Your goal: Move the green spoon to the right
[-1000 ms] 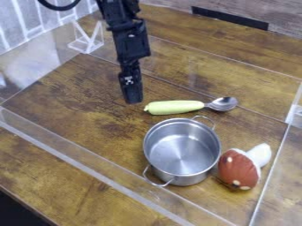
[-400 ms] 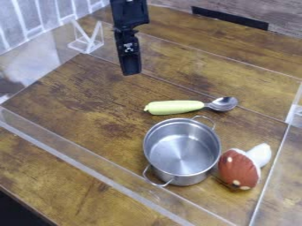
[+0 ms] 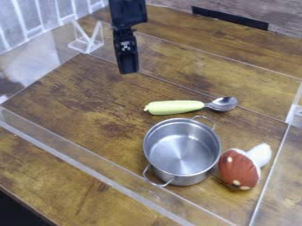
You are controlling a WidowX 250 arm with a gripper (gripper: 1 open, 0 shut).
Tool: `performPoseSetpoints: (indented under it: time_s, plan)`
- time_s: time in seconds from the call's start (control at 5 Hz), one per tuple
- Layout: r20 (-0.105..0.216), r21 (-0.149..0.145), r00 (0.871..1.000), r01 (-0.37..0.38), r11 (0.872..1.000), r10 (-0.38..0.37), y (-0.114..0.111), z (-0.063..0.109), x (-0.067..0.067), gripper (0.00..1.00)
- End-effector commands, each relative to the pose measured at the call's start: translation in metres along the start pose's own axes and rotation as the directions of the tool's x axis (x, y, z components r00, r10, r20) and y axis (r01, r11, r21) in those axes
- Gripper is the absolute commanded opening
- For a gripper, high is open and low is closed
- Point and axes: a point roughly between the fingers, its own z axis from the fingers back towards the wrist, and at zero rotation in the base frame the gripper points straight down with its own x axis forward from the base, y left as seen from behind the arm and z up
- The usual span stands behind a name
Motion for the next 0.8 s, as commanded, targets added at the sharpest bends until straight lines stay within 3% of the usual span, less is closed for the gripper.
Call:
performPoseSetpoints:
  time_s: [0.0,0.2,0.4,0.6]
  plan:
    - [0.041,0.1,0.998,0.037,0.994,-0.042,-0.0076,0.0405,-0.0006,1.0]
    - [0.017,0.09,0.988,0.153,0.984,-0.155,-0.0065,0.0424,-0.0027,1.0]
    - [-0.002,0.072,0.967,0.256,0.964,-0.257,-0.0055,0.0427,-0.0034,1.0]
    - [-0.001,0.063,0.956,0.292,0.954,-0.292,-0.0068,0.0417,-0.0066,1.0]
